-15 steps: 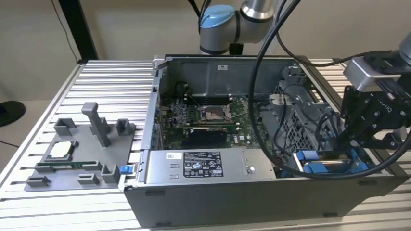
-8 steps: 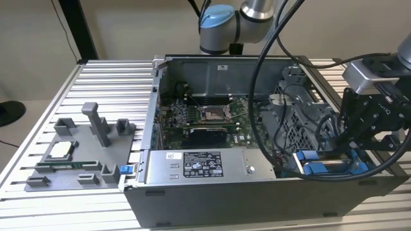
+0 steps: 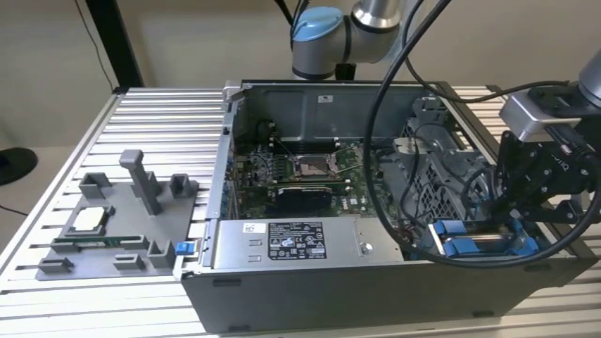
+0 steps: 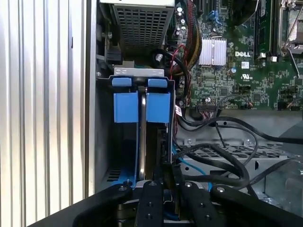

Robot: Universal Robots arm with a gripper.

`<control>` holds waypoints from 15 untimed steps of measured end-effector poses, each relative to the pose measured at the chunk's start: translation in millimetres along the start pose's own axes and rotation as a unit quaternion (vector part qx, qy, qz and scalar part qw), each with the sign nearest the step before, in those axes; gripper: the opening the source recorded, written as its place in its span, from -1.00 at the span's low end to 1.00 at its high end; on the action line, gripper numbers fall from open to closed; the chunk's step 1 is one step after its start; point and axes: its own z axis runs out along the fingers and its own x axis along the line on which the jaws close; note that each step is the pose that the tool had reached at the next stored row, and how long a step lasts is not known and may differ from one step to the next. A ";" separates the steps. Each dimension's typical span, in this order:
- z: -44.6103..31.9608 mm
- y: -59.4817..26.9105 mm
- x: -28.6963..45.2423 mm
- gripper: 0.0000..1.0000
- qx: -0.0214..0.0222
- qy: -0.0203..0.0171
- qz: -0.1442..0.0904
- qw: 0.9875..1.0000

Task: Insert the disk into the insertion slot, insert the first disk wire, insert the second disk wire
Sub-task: 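Insert the first disk wire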

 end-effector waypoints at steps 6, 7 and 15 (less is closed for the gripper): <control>0.9 -1.0 0.5 -1.00 0.000 -0.001 0.000 1.000; 0.8 -1.0 0.6 -1.00 0.000 -0.001 0.000 1.000; 7.6 -1.4 1.2 -1.00 0.000 0.001 0.000 1.000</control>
